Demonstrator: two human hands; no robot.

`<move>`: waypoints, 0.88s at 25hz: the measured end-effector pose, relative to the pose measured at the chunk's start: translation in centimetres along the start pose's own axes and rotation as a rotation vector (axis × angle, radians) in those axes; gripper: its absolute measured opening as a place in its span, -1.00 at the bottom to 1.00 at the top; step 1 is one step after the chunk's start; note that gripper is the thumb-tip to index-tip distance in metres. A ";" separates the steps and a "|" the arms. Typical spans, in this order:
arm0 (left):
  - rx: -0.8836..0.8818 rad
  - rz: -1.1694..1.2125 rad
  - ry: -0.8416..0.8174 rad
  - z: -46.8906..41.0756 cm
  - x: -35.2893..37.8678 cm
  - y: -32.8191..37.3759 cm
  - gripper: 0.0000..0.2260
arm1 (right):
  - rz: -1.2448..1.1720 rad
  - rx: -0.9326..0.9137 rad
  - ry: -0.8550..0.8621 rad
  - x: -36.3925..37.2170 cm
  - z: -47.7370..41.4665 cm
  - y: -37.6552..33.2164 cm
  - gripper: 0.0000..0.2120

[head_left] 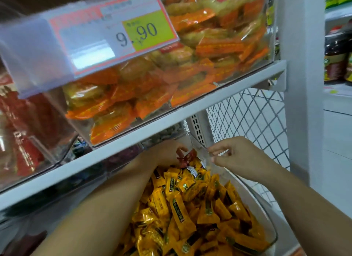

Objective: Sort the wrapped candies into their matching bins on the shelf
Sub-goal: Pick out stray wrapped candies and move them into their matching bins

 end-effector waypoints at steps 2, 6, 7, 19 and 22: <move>0.047 -0.041 0.043 0.0 -0.1 0.0 -0.52 | -0.017 0.003 0.005 0.0 0.1 -0.1 -0.75; 0.115 -0.029 0.112 0.3 0.0 -0.4 -0.60 | -0.005 0.006 0.002 -0.1 0.2 -0.3 -0.75; 0.124 0.032 0.140 0.5 -0.2 -0.6 -0.62 | 0.002 0.006 0.001 -0.1 0.2 -0.2 -0.75; 0.147 0.344 0.266 0.4 0.5 0.0 -0.71 | 0.004 -0.004 0.001 0.1 0.0 -0.1 -0.75; 0.095 0.319 0.173 0.2 1.0 -0.3 -0.65 | -0.004 0.001 -0.005 0.2 0.0 0.0 -0.75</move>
Point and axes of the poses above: each hand's wrist, its own z-axis away from the middle knuckle, its own x-axis out of the palm, y = z × x, the point moved 4 cm from there along -z, towards the middle knuckle, and after that the axes turned 12 degrees about z, right-handed, at the moved point
